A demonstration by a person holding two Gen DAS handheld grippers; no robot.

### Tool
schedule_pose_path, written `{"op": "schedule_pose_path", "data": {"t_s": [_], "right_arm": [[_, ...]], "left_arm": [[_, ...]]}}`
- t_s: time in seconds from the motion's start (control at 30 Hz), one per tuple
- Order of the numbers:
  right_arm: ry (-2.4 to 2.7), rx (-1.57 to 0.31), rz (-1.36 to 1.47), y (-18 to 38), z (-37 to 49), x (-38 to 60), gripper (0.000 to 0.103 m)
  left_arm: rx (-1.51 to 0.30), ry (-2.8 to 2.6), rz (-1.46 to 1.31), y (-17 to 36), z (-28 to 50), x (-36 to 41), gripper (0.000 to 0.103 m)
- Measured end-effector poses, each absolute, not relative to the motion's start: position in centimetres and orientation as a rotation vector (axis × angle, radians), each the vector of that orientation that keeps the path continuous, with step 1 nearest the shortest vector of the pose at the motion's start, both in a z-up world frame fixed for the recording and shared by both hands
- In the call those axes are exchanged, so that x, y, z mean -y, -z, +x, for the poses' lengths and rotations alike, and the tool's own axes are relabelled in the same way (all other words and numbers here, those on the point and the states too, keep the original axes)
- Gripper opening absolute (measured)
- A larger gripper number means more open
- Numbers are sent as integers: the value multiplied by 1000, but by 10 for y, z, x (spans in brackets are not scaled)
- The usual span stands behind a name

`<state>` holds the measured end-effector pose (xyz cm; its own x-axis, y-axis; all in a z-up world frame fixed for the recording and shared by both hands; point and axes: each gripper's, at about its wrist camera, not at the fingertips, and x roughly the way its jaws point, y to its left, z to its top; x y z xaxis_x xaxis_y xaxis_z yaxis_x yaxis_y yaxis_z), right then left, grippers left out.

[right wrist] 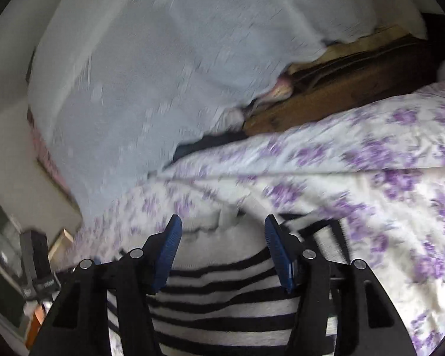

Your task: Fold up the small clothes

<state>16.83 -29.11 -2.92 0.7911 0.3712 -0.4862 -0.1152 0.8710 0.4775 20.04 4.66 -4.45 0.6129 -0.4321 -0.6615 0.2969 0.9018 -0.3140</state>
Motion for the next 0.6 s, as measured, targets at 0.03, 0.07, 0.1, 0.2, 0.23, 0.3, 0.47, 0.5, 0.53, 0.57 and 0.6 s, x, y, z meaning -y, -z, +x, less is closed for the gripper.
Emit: {"op": "schedule_pose_path", "data": {"t_s": [0.03,0.07,0.1,0.2,0.23,0.3,0.47,0.5,0.53,0.57,0.6], "right_arm": [[-268,-633,418,32,173,283,58],[-262,-661,392,35,180,275,58],[-236,-702,374,44,192,269,58],[-99,-798,359,71,222,282,47],[-77,-802,374,82,227,294,37],[-85,-809,524,92,227,317,16],[-77,-654,461,64,192,313,27],[-104,-641,433,57,187,308,29],[-137,-623,398,49,179,296,31],[-161,-610,372,43,174,284,38],[-197,-618,330,41,170,266,42]], "left_arm": [[-843,398,-156,50,210,-35,96],[-863,366,-144,55,218,-29,96],[-883,335,-136,60,225,-26,96],[-961,179,-80,90,257,-27,95],[-967,174,-75,104,264,-32,95],[-916,164,-22,111,259,-29,95],[-738,65,161,87,225,-10,95],[-724,112,141,81,218,-11,95],[-712,186,98,73,209,-12,95],[-705,235,65,66,202,-12,96],[-707,259,51,63,197,-11,96]]}}
